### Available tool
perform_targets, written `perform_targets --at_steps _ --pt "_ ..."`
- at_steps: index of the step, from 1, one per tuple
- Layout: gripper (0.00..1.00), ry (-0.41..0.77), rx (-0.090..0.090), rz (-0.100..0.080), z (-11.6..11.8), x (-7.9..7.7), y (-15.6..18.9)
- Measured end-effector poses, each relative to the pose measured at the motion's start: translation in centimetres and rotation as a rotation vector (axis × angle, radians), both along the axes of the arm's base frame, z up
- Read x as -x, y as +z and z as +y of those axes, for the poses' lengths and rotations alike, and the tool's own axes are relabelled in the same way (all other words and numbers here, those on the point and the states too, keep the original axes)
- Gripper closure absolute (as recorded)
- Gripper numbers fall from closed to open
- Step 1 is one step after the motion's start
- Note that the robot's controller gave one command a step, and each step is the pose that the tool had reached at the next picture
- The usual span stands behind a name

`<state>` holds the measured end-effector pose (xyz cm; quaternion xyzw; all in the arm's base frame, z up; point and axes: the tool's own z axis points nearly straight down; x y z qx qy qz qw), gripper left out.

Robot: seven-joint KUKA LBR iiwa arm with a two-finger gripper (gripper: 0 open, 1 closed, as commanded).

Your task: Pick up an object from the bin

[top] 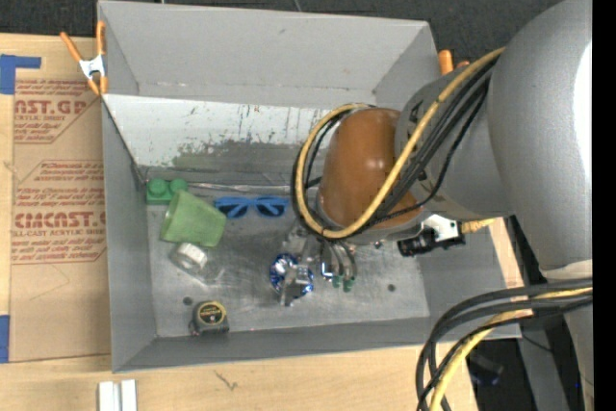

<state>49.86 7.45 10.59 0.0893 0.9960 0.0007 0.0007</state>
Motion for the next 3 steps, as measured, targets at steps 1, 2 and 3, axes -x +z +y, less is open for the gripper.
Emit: perform_targets --at_steps 1,2,3 --pt "1.0 0.001 0.0 -0.001 0.1 0.0 2.2" --pt "1.0 0.002 0.0 0.0 0.1 0.0 4.1" --pt "1.0 0.003 0.0 -0.002 0.2 -0.1 8.2"
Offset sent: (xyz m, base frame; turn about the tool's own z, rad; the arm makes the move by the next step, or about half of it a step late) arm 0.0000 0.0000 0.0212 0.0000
